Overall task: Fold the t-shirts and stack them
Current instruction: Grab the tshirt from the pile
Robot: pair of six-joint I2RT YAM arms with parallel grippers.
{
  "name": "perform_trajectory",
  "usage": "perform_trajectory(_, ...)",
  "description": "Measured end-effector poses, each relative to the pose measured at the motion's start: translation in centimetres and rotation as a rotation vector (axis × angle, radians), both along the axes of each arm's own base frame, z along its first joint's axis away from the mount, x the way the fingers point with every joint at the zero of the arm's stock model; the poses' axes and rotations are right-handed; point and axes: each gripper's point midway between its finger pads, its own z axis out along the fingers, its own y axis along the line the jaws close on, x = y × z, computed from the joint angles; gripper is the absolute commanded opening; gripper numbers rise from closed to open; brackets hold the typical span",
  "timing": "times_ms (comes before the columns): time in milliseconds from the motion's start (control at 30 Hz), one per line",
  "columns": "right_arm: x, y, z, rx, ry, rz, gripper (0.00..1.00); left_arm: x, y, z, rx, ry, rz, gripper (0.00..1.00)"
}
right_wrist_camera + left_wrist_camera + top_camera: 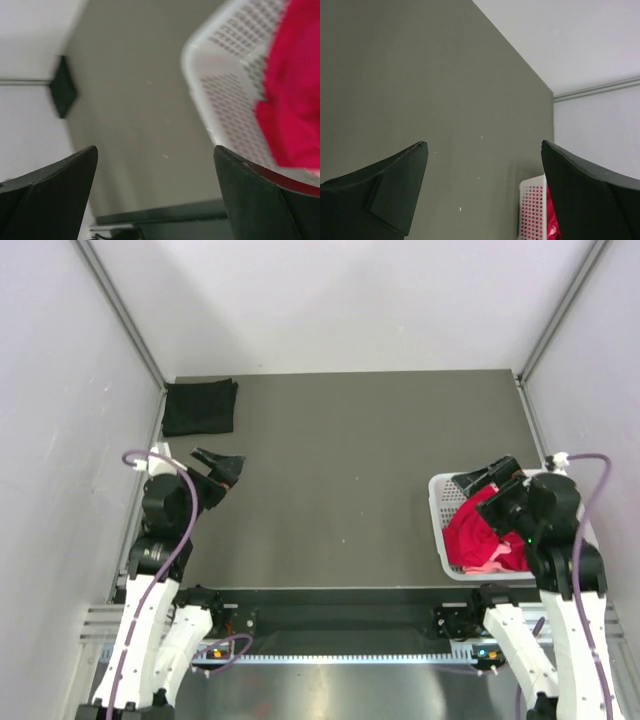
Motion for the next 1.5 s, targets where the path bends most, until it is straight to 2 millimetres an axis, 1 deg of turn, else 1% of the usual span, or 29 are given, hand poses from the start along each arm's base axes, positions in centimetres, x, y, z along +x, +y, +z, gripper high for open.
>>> perform_trajectory(67, -0.2, -1.0, -3.2, -0.059, 0.169, -0.034, 1.0, 1.0, -0.1, 0.0, 0.033, 0.027, -0.013, 0.99)
perform_trajectory(100, -0.5, -1.5, -4.5, -0.081, 0.248, -0.058, 1.0, 1.4, -0.1, 0.0, 0.045, 0.04, -0.016, 0.99)
perform_trajectory(167, -1.4, -2.6, -6.3, -0.12, 0.38, -0.106, 1.0, 2.4, -0.1, 0.0, 0.068, 0.054, -0.019, 0.99)
perform_trajectory(200, -1.5, -3.0, -6.7, -0.139, 0.414, -0.121, 1.0, 2.7, 0.0, -0.1, 0.076, 0.061, -0.02, 0.99)
perform_trajectory(267, -1.9, -3.8, -6.8, -0.172, 0.444, -0.156, 1.0, 2.9, 0.1, -0.5, 0.09, 0.069, -0.017, 0.99)
perform_trajectory(300, -2.0, -4.3, -6.5, -0.187, 0.446, -0.178, 0.92, 2.9, 0.1, -0.4, 0.093, 0.064, -0.016, 0.99)
perform_trajectory(367, -1.9, -5.2, -5.8, -0.21, 0.457, -0.223, 0.89, 3.1, 0.1, 0.0, 0.095, 0.046, -0.016, 0.99)
perform_trajectory(433, -1.5, -6.2, -5.4, -0.236, 0.494, -0.269, 0.84, 3.3, -0.1, 0.6, 0.094, 0.017, -0.024, 0.99)
perform_trajectory(467, -1.1, -6.7, -5.6, -0.254, 0.521, -0.285, 0.79, 3.3, -0.3, 1.1, 0.093, -0.005, -0.03, 0.99)
perform_trajectory(500, -0.6, -7.1, -6.1, -0.276, 0.557, -0.297, 0.72, 3.4, -0.5, 1.5, 0.092, -0.029, -0.037, 0.99)
perform_trajectory(567, 0.3, -7.8, -7.5, -0.319, 0.634, -0.312, 0.69, 3.4, -1.0, 2.4, 0.102, -0.084, -0.068, 0.99)
perform_trajectory(667, 2.3, -9.5, -9.8, -0.354, 0.721, -0.351, 0.56, 3.3, -2.1, 3.7, 0.149, -0.163, -0.137, 0.99)
perform_trajectory(767, 3.1, -10.8, -11.5, -0.374, 0.764, -0.38, 0.54, 3.1, -2.6, 4.1, 0.192, -0.196, -0.179, 0.99)
perform_trajectory(800, 3.2, -11.1, -12.0, -0.381, 0.776, -0.386, 0.46, 3.1, -2.6, 4.2, 0.208, -0.203, -0.187, 0.99)
perform_trajectory(867, 3.3, -11.8, -13.2, -0.4, 0.807, -0.395, 0.43, 3.2, -2.6, 4.7, 0.238, -0.219, -0.197, 0.99)
perform_trajectory(933, 3.2, -12.2, -14.4, -0.404, 0.832, -0.402, 0.4, 3.2, -2.6, 5.6, 0.267, -0.244, -0.208, 1.0)
perform_trajectory(1000, 2.9, -12.5, -15.3, -0.406, 0.847, -0.404, 0.36, 3.3, -2.7, 6.4, 0.285, -0.264, -0.214, 0.95)
perform_trajectory(1067, 2.8, -12.5, -16.0, -0.407, 0.851, -0.405, 0.35, 3.2, -2.7, 6.7, 0.305, -0.278, -0.222, 0.93)
perform_trajectory(1100, 2.8, -12.5, -16.3, -0.405, 0.851, -0.404, 0.26, 3.2, -2.7, 6.7, 0.31, -0.28, -0.225, 0.92)
perform_trajectory(1167, 2.8, -12.5, -16.8, -0.406, 0.851, -0.399, 0.12, 3.2, -2.7, 6.6, 0.322, -0.278, -0.231, 0.89)
perform_trajectory(1200, 2.8, -12.5, -17.0, -0.406, 0.85, -0.4, 0.0, 3.2, -2.7, 6.5, 0.327, -0.274, -0.233, 0.88)
perform_trajectory(1333, 2.9, -12.7, -17.0, -0.405, 0.843, -0.41, 0.0, 3.3, -2.5, 6.3, 0.339, -0.253, -0.227, 0.85)
perform_trajectory(1400, 2.8, -12.9, -16.5, -0.409, 0.841, -0.418, 0.0, 3.3, -2.2, 6.2, 0.342, -0.244, -0.215, 0.84)
perform_trajectory(1467, 3.0, -13.4, -14.4, -0.428, 0.815, -0.444, 0.0, 3.3, -2.0, 6.2, 0.343, -0.241, -0.203, 0.81)
perform_trajectory(1500, 3.4, -13.8, -12.9, -0.436, 0.778, -0.464, 0.0, 3.2, -2.0, 6.3, 0.343, -0.243, -0.202, 0.81)
